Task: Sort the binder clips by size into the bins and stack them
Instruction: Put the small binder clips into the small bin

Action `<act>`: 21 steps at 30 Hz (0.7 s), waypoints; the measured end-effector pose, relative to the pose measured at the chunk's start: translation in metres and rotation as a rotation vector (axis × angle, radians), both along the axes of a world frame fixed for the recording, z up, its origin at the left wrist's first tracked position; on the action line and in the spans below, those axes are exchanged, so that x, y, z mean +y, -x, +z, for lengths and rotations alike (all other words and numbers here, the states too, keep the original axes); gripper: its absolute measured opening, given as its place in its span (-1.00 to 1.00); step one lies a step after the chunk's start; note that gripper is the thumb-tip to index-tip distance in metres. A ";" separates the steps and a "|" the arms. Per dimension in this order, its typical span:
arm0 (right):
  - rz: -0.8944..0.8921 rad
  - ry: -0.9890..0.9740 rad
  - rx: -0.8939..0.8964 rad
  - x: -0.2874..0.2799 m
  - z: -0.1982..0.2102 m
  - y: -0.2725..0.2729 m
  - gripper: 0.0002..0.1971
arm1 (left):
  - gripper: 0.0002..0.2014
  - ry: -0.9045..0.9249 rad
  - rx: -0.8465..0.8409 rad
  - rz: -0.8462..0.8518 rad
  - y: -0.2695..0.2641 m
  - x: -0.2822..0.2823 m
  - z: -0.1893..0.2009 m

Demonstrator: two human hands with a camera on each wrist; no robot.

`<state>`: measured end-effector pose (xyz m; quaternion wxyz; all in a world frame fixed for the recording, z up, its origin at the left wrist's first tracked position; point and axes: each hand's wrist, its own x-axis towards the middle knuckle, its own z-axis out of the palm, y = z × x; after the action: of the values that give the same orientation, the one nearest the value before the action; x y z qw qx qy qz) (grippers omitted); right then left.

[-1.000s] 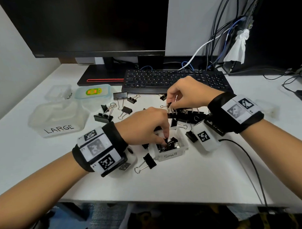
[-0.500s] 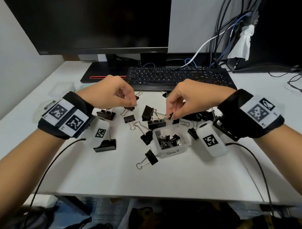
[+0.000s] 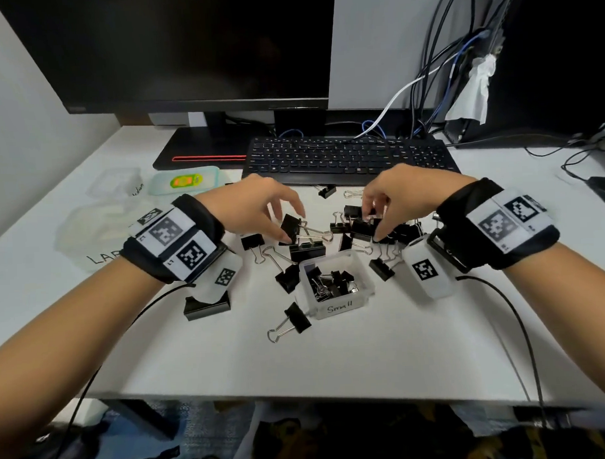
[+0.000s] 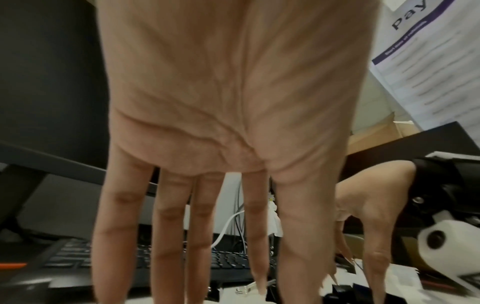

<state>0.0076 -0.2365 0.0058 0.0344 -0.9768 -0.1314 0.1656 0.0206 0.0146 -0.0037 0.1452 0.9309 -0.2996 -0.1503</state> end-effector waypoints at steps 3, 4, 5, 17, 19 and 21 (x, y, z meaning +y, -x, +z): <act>-0.061 0.130 -0.007 -0.008 -0.009 0.000 -0.51 | -0.73 -0.118 -0.042 -0.120 -0.001 -0.015 -0.001; -0.074 0.155 -0.013 -0.010 -0.012 0.000 -0.50 | -0.74 -0.163 -0.055 -0.140 -0.001 -0.019 -0.002; -0.085 0.172 -0.020 -0.011 -0.015 0.000 -0.50 | -0.73 -0.206 -0.064 -0.142 -0.002 -0.023 -0.003; -0.154 -0.209 -0.204 -0.040 -0.015 -0.010 -0.88 | -0.65 -0.203 -0.003 -0.193 -0.002 -0.041 0.000; -0.177 -0.288 -0.242 -0.045 -0.012 -0.012 -0.87 | -0.74 -0.236 -0.021 -0.198 -0.004 -0.044 -0.003; -0.210 -0.370 -0.292 -0.050 -0.009 -0.013 -0.87 | -0.81 -0.247 -0.060 -0.190 -0.008 -0.047 -0.004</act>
<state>0.0204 -0.2864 -0.0035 0.2102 -0.9757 -0.0608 -0.0083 0.0282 -0.0320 -0.0074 0.0058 0.9133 -0.3698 -0.1709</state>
